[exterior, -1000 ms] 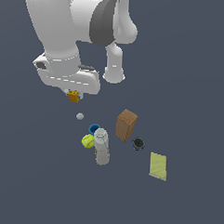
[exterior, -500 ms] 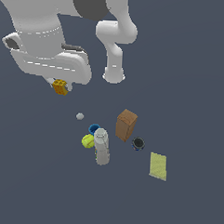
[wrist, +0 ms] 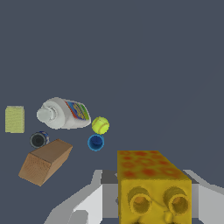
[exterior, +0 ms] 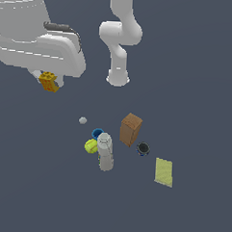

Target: Pick up a designated object from a clutter of objects.

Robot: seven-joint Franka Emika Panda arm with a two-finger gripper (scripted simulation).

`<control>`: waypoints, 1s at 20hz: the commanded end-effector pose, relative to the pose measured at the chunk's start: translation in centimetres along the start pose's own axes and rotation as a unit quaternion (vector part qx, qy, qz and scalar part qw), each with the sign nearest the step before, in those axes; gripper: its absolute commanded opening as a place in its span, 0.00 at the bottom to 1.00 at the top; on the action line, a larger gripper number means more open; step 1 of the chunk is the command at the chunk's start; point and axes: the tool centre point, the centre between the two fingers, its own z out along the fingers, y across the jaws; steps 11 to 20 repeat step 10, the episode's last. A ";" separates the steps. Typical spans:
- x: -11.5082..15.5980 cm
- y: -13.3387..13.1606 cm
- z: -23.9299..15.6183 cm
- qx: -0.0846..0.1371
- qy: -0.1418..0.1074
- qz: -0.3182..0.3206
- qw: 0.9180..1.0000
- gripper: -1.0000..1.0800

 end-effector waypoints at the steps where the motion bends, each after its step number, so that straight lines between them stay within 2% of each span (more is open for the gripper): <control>1: 0.4 0.1 -0.7 0.000 0.000 0.000 1.000 0.00; 20: 1.1 0.2 -1.7 0.000 0.000 0.000 1.000 0.00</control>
